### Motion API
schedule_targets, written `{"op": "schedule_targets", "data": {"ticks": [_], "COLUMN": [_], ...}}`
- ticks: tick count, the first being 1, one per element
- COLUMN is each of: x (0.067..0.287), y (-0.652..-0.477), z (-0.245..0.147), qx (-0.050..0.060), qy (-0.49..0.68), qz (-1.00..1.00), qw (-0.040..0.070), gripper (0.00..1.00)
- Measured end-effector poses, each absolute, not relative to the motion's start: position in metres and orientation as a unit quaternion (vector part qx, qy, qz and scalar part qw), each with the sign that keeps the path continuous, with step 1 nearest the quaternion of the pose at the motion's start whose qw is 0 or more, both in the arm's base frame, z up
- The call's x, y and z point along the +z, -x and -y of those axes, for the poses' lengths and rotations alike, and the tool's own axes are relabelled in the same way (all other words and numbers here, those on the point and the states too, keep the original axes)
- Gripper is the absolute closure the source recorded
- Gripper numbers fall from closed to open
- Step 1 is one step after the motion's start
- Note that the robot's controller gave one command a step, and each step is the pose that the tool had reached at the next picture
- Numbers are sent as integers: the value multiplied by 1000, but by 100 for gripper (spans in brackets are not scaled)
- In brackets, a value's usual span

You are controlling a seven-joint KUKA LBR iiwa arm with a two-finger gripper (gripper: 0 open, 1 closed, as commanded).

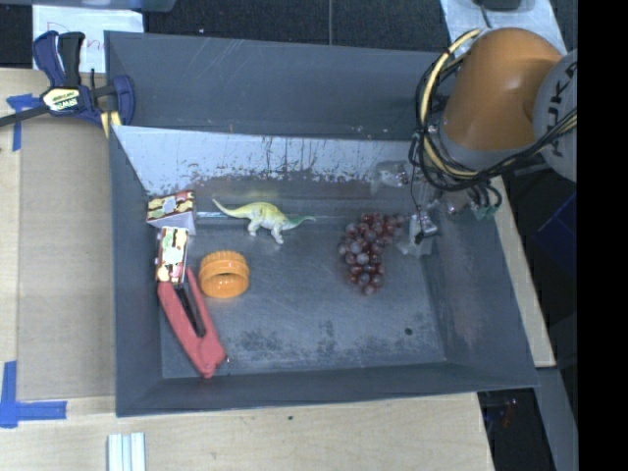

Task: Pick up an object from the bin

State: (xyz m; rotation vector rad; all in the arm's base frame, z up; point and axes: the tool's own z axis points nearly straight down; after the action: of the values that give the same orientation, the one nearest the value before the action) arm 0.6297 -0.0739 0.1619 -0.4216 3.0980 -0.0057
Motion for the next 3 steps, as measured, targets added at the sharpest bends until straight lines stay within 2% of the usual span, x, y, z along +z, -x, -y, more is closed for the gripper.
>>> {"op": "schedule_targets", "data": {"ticks": [1, 2, 3], "x": [149, 70, 71], "y": [-629, -629, -628], "z": [77, 78, 72], "qx": [-2, -4, -6], "qy": [228, 326, 394], "qz": [-974, -945, -919], "qw": [3, 7, 8], "gripper": [0, 0, 100]}}
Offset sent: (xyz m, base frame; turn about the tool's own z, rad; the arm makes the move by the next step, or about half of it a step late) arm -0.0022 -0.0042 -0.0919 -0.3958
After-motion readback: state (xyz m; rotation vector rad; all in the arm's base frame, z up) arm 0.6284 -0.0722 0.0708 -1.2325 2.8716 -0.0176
